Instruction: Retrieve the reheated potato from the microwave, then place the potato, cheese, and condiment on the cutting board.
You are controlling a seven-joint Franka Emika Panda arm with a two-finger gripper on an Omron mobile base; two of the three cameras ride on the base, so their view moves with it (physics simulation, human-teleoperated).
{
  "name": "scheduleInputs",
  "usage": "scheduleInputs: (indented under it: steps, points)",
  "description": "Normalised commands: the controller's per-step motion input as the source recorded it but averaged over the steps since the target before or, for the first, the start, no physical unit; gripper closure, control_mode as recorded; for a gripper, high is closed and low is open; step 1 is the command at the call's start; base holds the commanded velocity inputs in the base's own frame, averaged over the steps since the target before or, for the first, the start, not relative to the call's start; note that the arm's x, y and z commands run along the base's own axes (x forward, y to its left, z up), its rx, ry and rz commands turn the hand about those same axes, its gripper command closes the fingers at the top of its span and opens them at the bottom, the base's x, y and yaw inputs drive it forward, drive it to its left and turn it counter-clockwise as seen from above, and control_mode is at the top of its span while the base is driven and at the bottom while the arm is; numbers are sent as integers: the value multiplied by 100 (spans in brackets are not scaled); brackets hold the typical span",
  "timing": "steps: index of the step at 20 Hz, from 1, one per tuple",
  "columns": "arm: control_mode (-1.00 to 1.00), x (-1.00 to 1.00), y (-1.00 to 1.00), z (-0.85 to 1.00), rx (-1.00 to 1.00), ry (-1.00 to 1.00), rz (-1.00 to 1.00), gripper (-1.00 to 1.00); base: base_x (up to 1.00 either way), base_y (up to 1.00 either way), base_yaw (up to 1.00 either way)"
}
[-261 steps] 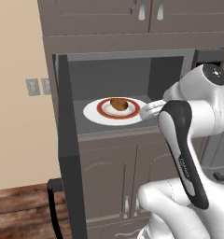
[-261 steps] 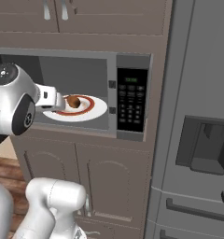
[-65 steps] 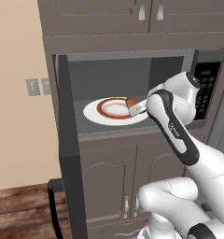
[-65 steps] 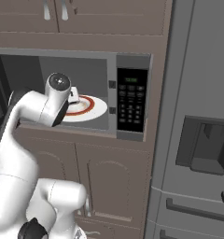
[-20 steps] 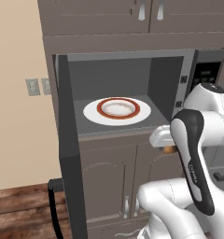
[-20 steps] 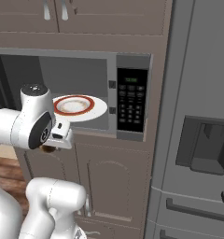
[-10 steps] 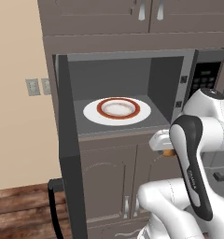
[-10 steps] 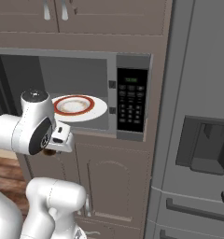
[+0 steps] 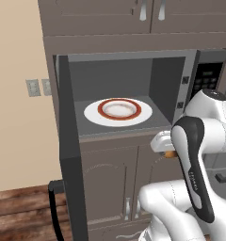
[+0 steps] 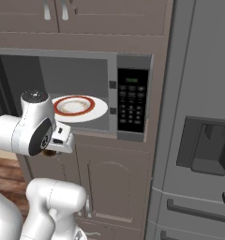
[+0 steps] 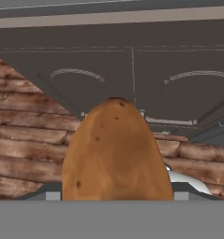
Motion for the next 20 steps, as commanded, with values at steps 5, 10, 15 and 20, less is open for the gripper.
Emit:
scheduleInputs:
  steps: [5, 10, 15, 20]
  points:
    - [-100, 0, 0, 0, 0, 0, 0, 100, 0, 0, 0]
    - [-100, 0, 0, 0, 0, 0, 0, 100, 0, 0, 0]
    - [100, 0, 0, 0, 0, 0, 0, 100, 0, 0, 0]
    - [100, 0, 0, 0, 0, 0, 0, 100, 0, 0, 0]
